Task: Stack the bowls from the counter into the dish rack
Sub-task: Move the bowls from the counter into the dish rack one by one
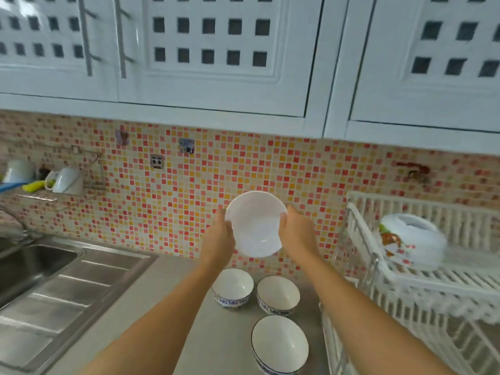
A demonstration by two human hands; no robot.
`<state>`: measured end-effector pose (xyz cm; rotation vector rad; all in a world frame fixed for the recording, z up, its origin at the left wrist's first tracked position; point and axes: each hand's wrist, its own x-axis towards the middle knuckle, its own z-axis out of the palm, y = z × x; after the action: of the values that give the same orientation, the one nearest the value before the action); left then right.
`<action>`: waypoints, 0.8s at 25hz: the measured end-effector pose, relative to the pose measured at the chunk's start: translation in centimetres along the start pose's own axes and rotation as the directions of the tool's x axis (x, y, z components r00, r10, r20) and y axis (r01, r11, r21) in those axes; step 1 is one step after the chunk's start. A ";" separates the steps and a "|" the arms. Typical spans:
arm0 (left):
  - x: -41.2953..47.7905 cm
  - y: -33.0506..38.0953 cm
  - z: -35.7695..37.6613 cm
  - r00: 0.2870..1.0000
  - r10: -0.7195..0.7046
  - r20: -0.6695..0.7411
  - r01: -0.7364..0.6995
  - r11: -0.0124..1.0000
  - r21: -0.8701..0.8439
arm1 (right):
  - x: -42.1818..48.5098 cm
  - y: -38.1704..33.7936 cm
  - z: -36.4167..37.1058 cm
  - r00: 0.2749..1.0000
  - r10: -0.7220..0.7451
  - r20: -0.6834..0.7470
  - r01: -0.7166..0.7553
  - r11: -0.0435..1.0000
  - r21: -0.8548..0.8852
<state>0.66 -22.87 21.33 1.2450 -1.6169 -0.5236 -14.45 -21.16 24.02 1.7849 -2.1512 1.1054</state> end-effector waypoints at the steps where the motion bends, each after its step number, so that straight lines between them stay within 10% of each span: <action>1: -0.1 1.9 0.4 0.998 0.067 -0.013 -0.067 0.997 -0.047 | 0.2 0.2 -2.7 0.999 -0.018 -0.042 0.019 1.000 0.011; 7: -1.5 11.6 3.3 0.945 0.312 0.099 -0.231 0.849 -0.475 | -1.0 6.4 -14.1 0.964 -0.186 -0.191 0.203 0.976 0.074; 11: -3.2 18.6 7.4 0.889 0.397 0.228 -0.271 0.857 -0.438 | -1.2 14.5 -19.5 0.944 -0.239 -0.227 0.270 0.956 0.116; 20: -4.0 21.0 15.5 0.733 0.486 0.476 -0.246 0.842 -0.480 | -1.1 24.2 -24.9 0.960 -0.262 0.095 0.169 0.819 0.549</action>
<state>-22.93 -14.74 29.86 0.4321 -2.0794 -0.9770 -44.24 -4.54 30.62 2.3604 -1.7505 1.6696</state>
